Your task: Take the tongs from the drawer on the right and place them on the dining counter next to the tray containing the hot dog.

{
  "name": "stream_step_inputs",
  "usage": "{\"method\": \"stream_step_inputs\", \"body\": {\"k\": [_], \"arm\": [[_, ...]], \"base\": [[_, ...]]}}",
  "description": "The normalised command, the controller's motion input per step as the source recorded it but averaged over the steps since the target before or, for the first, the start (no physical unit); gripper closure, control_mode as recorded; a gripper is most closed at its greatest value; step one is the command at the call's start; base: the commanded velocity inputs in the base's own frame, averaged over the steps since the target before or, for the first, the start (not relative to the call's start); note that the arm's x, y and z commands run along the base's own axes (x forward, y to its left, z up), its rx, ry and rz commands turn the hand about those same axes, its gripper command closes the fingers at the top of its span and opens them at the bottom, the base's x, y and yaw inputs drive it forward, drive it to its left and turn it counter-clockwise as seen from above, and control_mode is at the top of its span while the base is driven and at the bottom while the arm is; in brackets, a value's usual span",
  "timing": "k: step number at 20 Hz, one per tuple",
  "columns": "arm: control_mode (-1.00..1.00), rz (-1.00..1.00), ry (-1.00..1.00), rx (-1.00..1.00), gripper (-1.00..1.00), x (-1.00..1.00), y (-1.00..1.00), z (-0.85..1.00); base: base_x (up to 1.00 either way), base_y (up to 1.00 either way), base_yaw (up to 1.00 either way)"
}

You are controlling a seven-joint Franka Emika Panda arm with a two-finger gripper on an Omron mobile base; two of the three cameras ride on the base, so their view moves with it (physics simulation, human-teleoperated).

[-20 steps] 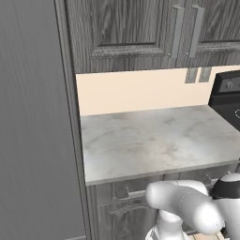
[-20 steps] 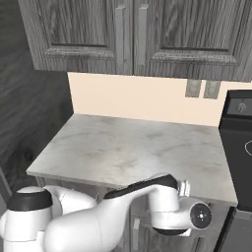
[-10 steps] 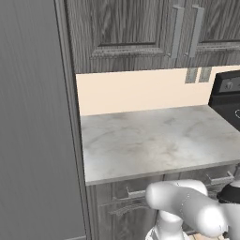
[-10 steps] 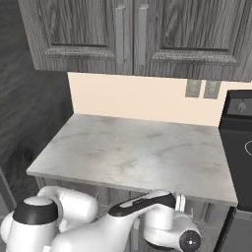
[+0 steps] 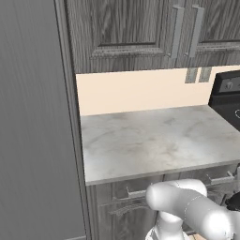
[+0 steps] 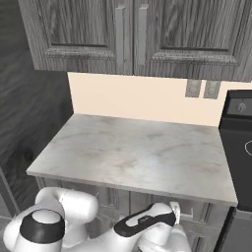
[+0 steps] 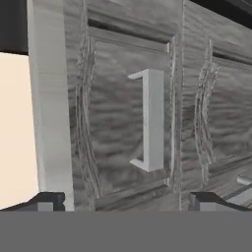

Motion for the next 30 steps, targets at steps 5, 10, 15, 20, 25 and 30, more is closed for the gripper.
{"method": "stream_step_inputs", "body": {"k": [5,10,15,20,25,30], "arm": [[-1.0,0.0,-0.03,0.0,-1.0,0.0,0.0,-0.21],[-1.0,0.0,0.0,0.0,-1.0,0.0,-0.05,-0.23],[-1.0,-0.02,0.0,0.0,-1.0,0.04,-0.18,-0.23],[-1.0,-0.05,0.0,0.0,-1.0,0.1,-0.22,-0.25],[-1.0,-0.06,0.0,0.0,-1.0,0.17,-0.18,-0.26],[-1.0,-0.06,-0.03,0.0,-1.0,0.18,-0.03,-0.2]], "base": [[0.0,0.0,0.0],[0.0,0.0,0.0],[0.0,0.0,0.0],[0.0,0.0,0.0],[0.0,0.0,0.0],[0.0,0.0,0.0]]}}
